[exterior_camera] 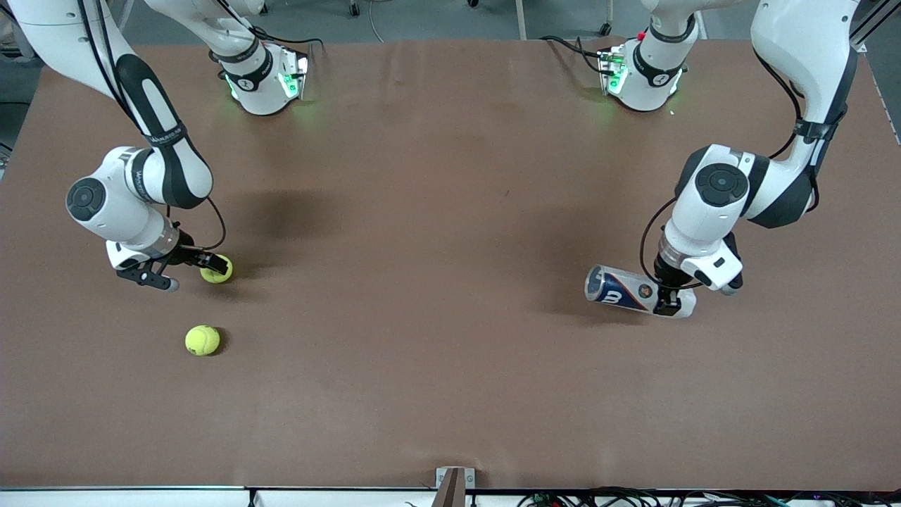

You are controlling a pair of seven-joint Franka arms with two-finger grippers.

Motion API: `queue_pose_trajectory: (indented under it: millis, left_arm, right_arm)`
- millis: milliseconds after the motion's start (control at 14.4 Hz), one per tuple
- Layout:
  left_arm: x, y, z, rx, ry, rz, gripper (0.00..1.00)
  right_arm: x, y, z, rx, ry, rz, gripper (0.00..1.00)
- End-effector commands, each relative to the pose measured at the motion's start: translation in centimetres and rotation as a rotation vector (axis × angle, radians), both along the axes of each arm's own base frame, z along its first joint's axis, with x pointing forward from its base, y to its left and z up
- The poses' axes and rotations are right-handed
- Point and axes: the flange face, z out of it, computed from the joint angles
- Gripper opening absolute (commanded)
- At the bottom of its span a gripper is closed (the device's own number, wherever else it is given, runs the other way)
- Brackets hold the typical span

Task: Insert tennis ball vertically with right arm
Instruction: 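Grasp a tennis ball with the right gripper while the left gripper lifts the can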

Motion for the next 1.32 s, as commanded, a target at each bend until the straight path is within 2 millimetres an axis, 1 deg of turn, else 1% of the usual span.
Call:
queue_pose_trajectory:
  millis: [0,69,139,346,416,485,554,624,762,970,1178,1247]
  left_arm:
    - [-0.1,-1.4,1.4,-0.046,-0.002,0.028,0.63]
    - [-0.2,-2.3,1.8,-0.065,-0.002,0.027,0.63]
    - [-0.4,-2.7,2.0,-0.076,0.006,0.034,0.63]
    - [-0.8,-4.0,2.1,-0.125,0.036,0.063,0.63]
    - [-0.8,-4.3,2.3,-0.137,0.037,0.071,0.65]
    - [-0.7,-4.4,2.3,-0.151,0.040,0.082,0.67]
    - [-0.4,-4.5,2.5,-0.161,0.037,0.088,0.67]
    - [-0.3,-4.4,2.4,-0.161,0.039,0.089,0.67]
    - [0.0,-4.5,1.9,-0.170,0.046,0.096,0.68]
    - [0.4,-4.9,2.7,-0.184,0.034,0.099,0.68]
    - [0.2,-5.7,2.9,-0.194,0.035,0.080,0.67]
    - [0.2,-5.8,2.9,-0.193,0.035,0.075,0.67]
  right_arm:
    - [-0.4,0.6,-0.6,0.007,-0.004,-0.014,0.86]
    - [-0.4,0.6,-0.8,0.008,0.000,-0.014,0.80]
    - [-0.5,0.6,-0.8,0.008,0.002,-0.014,0.72]
    - [-0.4,0.7,-0.8,0.010,0.006,-0.012,0.41]
    - [-0.3,0.7,-0.6,0.010,0.005,-0.012,0.28]
    - [-0.3,0.6,-0.5,0.011,0.006,-0.013,0.18]
    - [-0.1,0.6,-0.2,0.013,0.012,-0.012,0.11]
    - [0.4,0.5,0.5,0.018,0.025,-0.013,0.09]
    - [1.8,0.4,2.6,0.034,0.066,-0.011,0.09]
    - [4.3,0.3,6.5,0.050,0.101,-0.036,0.09]
    - [6.3,1.1,10.0,0.059,0.128,-0.064,0.09]
    - [6.8,1.8,10.9,0.059,0.132,-0.073,0.09]
